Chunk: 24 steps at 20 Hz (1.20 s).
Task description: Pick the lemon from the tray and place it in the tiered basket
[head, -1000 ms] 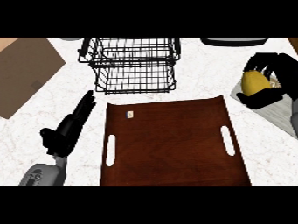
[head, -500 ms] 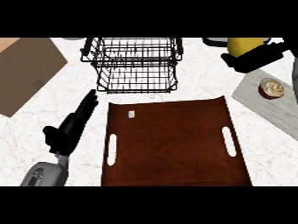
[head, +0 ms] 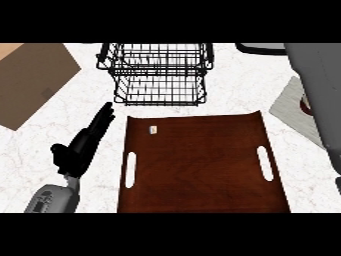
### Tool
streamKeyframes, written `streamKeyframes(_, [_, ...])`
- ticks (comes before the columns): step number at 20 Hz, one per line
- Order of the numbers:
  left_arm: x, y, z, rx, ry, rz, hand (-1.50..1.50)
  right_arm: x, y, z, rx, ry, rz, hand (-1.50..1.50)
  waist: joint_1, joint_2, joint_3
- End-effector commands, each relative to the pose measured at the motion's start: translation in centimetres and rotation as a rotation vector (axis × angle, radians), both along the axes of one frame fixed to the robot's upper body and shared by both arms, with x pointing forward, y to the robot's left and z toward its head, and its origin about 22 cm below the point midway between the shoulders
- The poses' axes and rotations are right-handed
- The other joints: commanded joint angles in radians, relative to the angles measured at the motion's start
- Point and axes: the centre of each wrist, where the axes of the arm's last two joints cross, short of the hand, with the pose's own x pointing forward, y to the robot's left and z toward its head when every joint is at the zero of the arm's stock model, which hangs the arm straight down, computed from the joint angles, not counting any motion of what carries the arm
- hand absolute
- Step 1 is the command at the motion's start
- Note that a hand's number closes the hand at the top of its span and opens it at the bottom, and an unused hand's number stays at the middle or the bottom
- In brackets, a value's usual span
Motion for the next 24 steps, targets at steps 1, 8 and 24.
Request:
streamKeyframes(1, [-0.4,-0.6,0.9,-0.014,0.011,0.006,0.00,1.8,2.7,-0.5,0.016,0.017,0.012,1.50,0.000,0.000,0.001])
streamKeyframes(8, [-0.1,0.5,1.0,0.002,-0.007,-0.006,0.00,3.5,7.8,-0.3,-0.031,0.075,0.064,1.50,0.021,0.007,0.000])
streamKeyframes(24, [1.3,0.0,1.3,0.003,-0.011,-0.034,0.00,4.0,13.4,-4.1,0.117,0.178,0.132,1.50,0.032,0.016,-0.001])
